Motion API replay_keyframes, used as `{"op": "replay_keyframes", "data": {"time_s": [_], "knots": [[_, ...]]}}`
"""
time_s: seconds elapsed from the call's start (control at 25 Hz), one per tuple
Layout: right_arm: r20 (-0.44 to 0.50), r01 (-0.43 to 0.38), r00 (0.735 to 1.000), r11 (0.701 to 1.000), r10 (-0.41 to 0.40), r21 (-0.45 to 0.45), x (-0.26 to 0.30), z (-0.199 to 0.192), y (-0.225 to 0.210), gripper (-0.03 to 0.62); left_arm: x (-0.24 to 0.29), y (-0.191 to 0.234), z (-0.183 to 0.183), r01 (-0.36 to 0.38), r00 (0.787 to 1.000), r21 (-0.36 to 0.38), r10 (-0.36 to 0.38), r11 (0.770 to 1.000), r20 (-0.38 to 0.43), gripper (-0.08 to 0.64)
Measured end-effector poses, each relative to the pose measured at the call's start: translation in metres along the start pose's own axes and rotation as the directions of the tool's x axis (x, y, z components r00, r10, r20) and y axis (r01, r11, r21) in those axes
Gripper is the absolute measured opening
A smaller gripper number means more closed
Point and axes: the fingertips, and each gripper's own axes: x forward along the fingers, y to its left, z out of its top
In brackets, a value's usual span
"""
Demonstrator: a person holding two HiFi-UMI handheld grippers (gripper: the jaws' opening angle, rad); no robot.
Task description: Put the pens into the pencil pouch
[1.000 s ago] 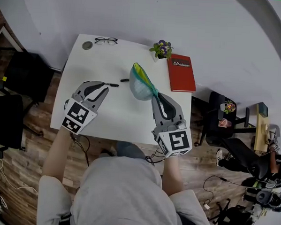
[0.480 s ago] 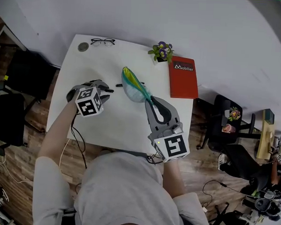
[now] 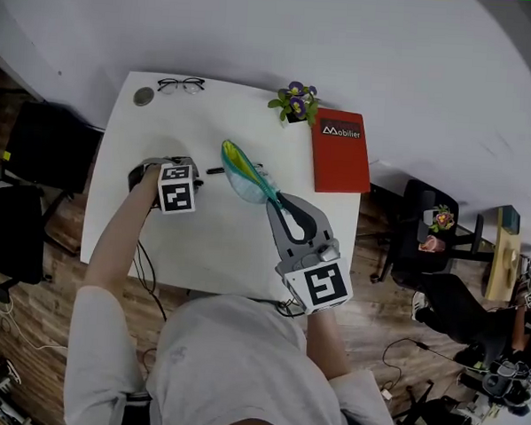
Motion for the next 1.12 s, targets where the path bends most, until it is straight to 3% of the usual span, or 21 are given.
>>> {"op": "replay_keyframes", "data": {"time_s": [0.2,0.32,0.48,0.6,0.72,0.84,1.0,1.12], "knots": [[-0.005,-0.004,1.000,1.000,0.004,0.005,0.001,-0.005,-0.006,0.058,0.005,-0.004,0.000,0.055,0.998,-0.035,-0.056,0.998,-0.017,0.080],[-0.003,-0.009,1.000,1.000,0.009,0.016,0.001,-0.007,-0.006,0.057,0.004,-0.004,-0.001,0.034,0.999,-0.088,-0.034,0.996,0.003,0.077],[-0.017,-0.015,1.000,0.999,0.016,0.049,0.002,-0.010,-0.004,0.058,-0.013,0.002,0.007,-0.025,0.989,-0.247,0.061,0.969,0.138,0.075],[-0.019,-0.013,1.000,0.997,0.014,0.074,0.003,-0.012,-0.003,0.058,-0.043,0.014,0.020,-0.054,0.945,-0.385,0.172,0.921,0.280,0.075],[-0.004,-0.018,1.000,0.996,0.018,0.084,0.006,-0.010,-0.001,0.058,-0.083,0.025,0.030,-0.086,0.869,-0.493,0.307,0.866,0.387,0.075],[0.006,-0.029,1.000,0.996,0.028,0.085,0.010,-0.006,0.002,0.058,-0.126,0.031,0.037,-0.117,0.768,-0.579,0.443,0.807,0.463,0.075],[0.013,-0.037,0.999,0.996,0.036,0.083,0.016,-0.004,0.006,0.058,-0.186,0.034,0.044,-0.133,0.598,-0.667,0.596,0.733,0.535,0.075],[0.008,-0.047,0.999,0.996,0.046,0.072,0.018,-0.005,0.010,0.058,-0.234,0.034,0.047,-0.103,0.444,-0.735,0.692,0.670,0.569,0.075]]}}
